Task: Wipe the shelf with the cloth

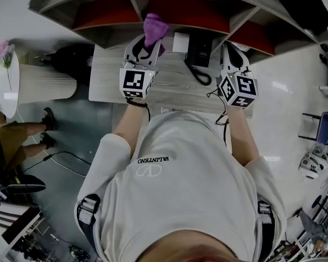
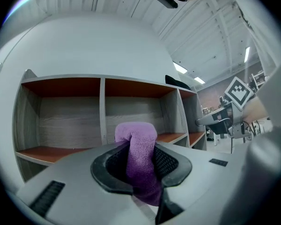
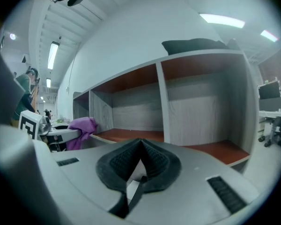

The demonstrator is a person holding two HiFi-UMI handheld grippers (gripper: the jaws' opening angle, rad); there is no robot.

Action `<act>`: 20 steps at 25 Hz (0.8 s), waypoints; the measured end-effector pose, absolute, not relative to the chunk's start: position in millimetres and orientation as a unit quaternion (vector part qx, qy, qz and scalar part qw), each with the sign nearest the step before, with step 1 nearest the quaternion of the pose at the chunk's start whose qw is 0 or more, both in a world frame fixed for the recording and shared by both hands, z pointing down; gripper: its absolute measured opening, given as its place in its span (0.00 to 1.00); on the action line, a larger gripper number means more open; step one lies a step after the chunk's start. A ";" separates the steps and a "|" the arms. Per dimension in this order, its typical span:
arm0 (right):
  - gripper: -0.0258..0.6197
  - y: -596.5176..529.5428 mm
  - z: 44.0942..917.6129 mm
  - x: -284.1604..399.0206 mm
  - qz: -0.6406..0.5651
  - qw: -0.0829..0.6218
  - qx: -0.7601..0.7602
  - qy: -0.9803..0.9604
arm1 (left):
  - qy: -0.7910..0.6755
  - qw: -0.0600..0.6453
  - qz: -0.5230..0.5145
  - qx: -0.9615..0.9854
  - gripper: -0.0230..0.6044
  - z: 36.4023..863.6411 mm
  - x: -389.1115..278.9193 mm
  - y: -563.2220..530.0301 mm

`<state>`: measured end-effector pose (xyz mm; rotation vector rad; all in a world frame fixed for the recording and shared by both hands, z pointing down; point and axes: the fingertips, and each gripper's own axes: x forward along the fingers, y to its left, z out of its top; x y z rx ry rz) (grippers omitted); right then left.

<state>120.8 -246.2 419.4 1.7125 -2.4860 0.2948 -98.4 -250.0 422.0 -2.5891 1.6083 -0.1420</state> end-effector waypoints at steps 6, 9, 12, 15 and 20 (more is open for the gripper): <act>0.04 -228.8 409.4 162.7 0.088 0.049 0.587 -0.803 | 0.538 0.049 -0.041 -0.841 0.20 406.9 -113.8 -228.5; 0.04 -221.1 403.2 185.9 0.088 0.042 0.602 -0.793 | 0.546 0.052 -0.037 -0.835 0.20 400.5 -121.8 -220.2; 0.04 -213.5 397.9 202.7 0.087 0.036 0.613 -0.784 | 0.547 0.062 -0.035 -0.834 0.20 397.0 -127.5 -212.0; 0.04 -208.7 393.0 211.7 0.081 0.036 0.616 -0.782 | 0.545 0.068 -0.033 -0.835 0.20 396.1 -131.8 -205.9; 0.04 -208.0 385.0 219.8 0.080 0.022 0.623 -0.778 | 0.556 0.078 -0.026 -0.827 0.20 388.0 -146.7 -201.5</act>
